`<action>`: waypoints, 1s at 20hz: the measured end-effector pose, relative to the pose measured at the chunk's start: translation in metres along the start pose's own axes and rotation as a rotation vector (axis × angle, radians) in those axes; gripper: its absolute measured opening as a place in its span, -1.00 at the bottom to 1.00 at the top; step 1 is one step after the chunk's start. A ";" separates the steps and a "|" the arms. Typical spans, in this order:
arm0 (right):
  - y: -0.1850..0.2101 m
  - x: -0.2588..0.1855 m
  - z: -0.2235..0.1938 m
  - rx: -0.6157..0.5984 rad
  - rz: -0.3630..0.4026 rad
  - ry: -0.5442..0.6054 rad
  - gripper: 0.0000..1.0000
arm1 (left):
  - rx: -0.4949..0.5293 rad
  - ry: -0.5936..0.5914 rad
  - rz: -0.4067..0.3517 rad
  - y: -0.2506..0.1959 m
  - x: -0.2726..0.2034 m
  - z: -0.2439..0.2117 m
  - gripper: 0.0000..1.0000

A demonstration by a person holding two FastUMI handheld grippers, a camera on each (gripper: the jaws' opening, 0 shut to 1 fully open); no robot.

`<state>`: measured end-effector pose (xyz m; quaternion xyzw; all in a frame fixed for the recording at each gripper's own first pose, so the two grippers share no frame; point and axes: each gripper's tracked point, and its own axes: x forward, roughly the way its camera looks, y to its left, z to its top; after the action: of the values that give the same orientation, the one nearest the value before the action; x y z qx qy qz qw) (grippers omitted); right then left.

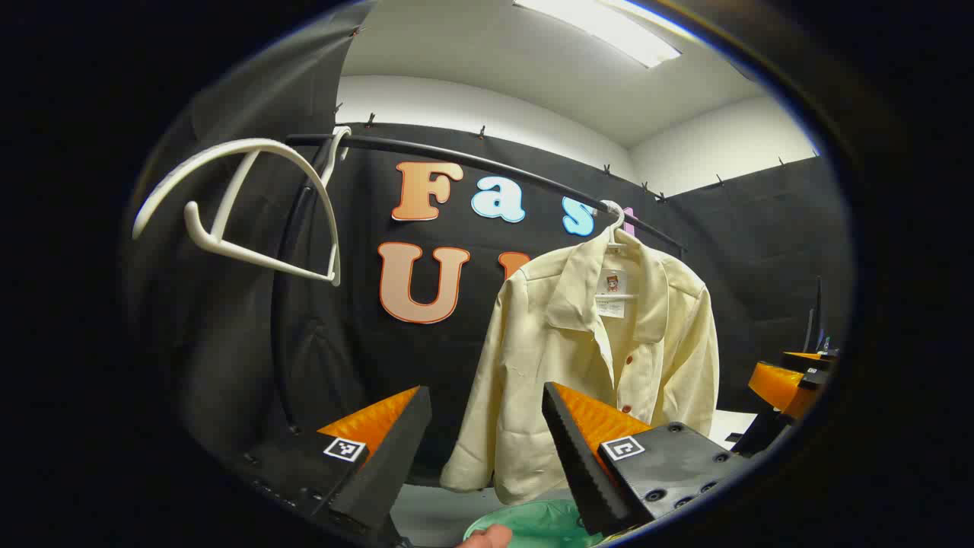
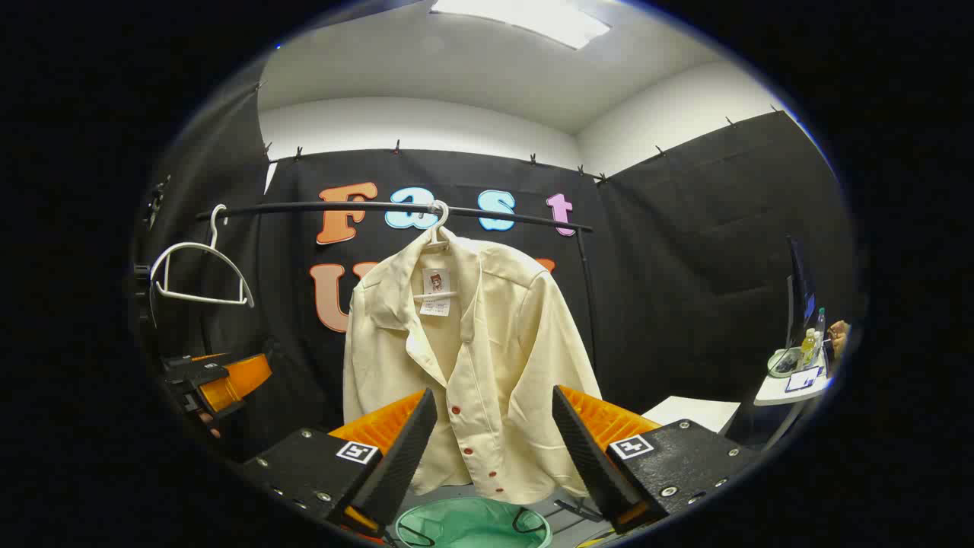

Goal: Grasp the clothes on the hanger with both hands and then place them into the laundry hamper below.

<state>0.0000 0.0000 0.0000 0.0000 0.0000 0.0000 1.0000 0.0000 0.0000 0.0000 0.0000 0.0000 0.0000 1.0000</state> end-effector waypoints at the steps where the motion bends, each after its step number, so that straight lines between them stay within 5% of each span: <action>1: 0.000 0.000 0.000 0.000 -0.001 -0.002 0.89 | -0.003 0.003 0.000 0.001 0.001 -0.001 0.93; 20: -0.003 -0.004 0.000 -0.003 -0.015 -0.006 0.89 | 0.009 -0.001 0.010 0.002 -0.003 0.002 0.93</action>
<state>-0.0038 -0.0032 0.0004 -0.0016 -0.0032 -0.0075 1.0000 -0.0031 0.0021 0.0023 0.0043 -0.0006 0.0048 1.0000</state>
